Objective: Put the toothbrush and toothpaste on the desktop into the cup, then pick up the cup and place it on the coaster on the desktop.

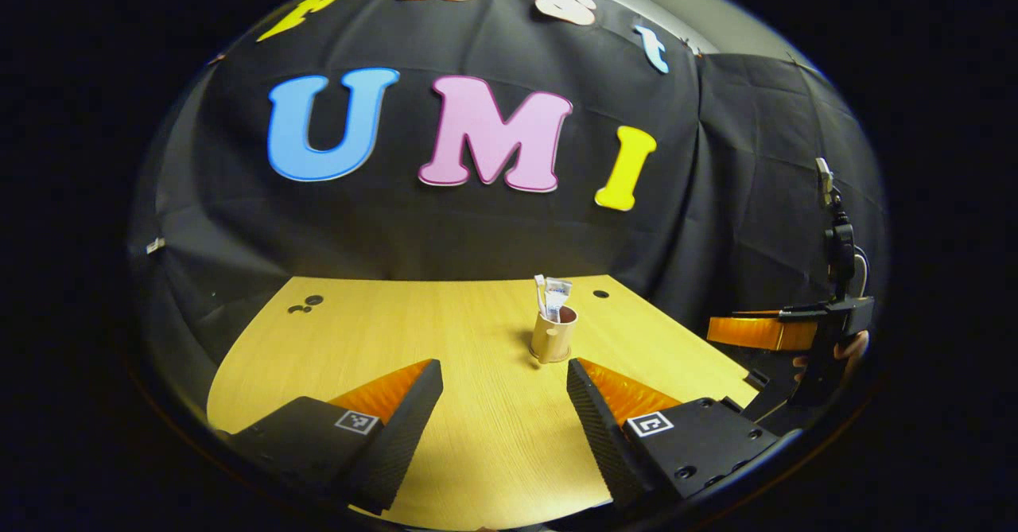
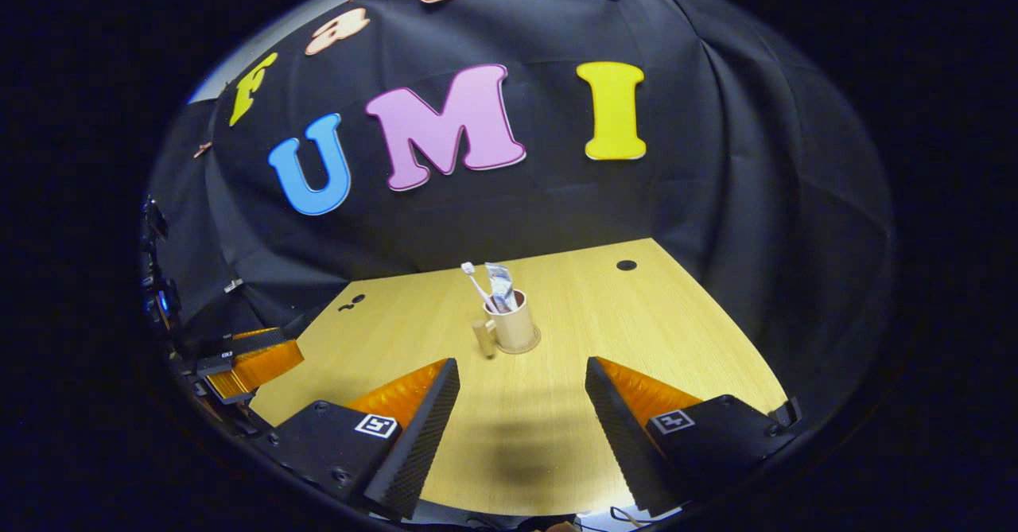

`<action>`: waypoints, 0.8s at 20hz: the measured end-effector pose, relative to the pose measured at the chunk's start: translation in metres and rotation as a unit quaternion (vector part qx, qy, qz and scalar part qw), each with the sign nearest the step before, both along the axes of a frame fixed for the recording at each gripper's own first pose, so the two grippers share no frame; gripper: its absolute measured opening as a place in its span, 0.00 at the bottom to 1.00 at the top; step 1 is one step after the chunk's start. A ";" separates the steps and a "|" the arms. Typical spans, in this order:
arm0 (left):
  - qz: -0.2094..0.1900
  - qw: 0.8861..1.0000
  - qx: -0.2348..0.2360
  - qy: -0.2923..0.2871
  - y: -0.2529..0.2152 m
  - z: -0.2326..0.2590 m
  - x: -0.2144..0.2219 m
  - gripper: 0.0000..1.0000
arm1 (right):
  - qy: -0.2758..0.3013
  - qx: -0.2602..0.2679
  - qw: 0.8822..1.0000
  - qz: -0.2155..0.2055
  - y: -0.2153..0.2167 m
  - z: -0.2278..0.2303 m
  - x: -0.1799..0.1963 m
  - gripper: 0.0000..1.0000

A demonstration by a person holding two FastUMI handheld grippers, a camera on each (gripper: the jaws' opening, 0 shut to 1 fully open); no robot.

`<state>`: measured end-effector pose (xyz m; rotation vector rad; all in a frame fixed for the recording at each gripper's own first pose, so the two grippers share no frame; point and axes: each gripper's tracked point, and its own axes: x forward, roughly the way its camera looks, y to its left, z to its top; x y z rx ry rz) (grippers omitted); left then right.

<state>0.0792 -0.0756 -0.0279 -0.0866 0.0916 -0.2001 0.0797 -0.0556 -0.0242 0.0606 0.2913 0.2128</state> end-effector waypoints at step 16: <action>0.039 0.999 0.013 -0.034 0.039 -0.004 -0.089 0.97 | -0.009 -0.034 0.999 0.014 0.065 -0.020 -0.101 0.98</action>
